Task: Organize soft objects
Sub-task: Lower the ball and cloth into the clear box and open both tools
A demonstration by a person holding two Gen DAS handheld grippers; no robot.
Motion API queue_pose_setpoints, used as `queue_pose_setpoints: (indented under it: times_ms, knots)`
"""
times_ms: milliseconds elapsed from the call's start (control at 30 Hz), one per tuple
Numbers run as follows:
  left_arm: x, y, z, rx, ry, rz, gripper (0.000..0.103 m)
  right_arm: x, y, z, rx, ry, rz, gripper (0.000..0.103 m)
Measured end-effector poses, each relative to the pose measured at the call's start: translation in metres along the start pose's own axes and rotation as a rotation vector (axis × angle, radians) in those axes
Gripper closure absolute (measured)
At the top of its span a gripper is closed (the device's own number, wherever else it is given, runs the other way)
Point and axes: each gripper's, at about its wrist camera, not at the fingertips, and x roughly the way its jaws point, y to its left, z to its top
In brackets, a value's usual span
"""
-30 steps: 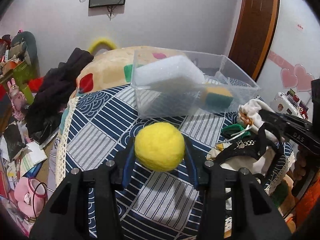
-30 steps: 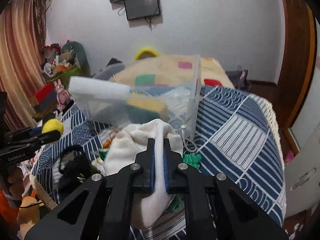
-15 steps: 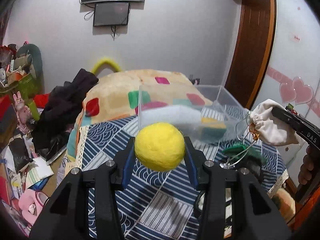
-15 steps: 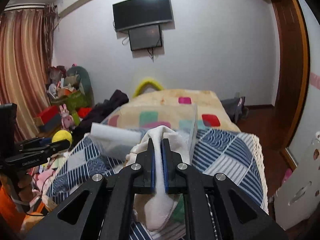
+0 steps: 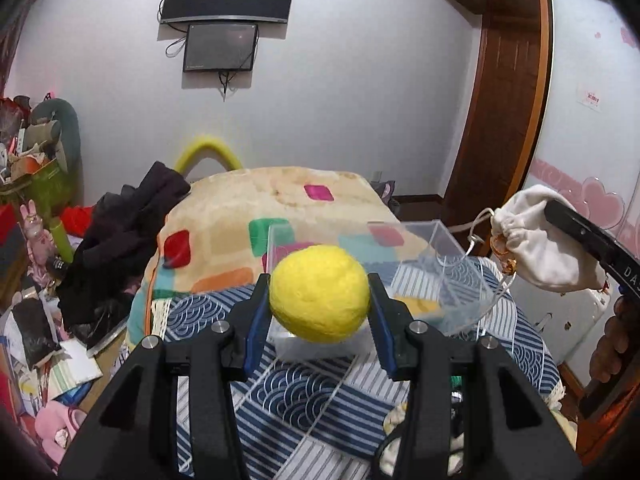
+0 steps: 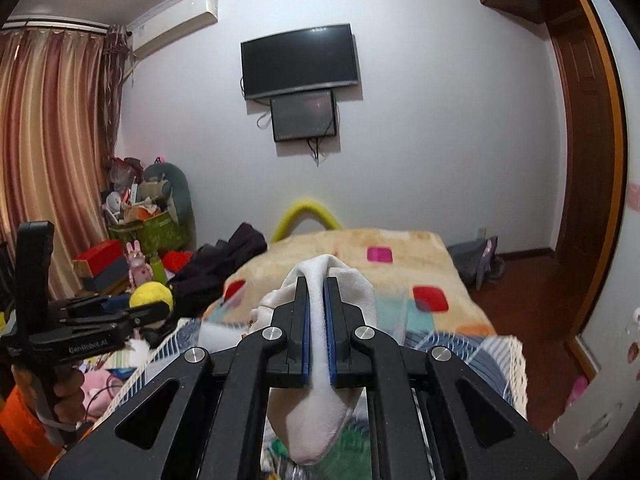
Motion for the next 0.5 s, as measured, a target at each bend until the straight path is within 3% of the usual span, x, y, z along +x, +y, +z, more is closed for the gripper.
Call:
queue_pose_setpoints:
  times_ms: [267, 500]
  knots:
    - [0.024, -0.008, 0.019, 0.027, 0.019, -0.006, 0.058, 0.02, 0.009, 0.02, -0.053, -0.036, -0.007, 0.097]
    - [0.063, -0.011, 0.02, 0.039, 0.083, 0.013, 0.058, 0.054, 0.001, 0.011, -0.046, 0.051, -0.021, 0.097]
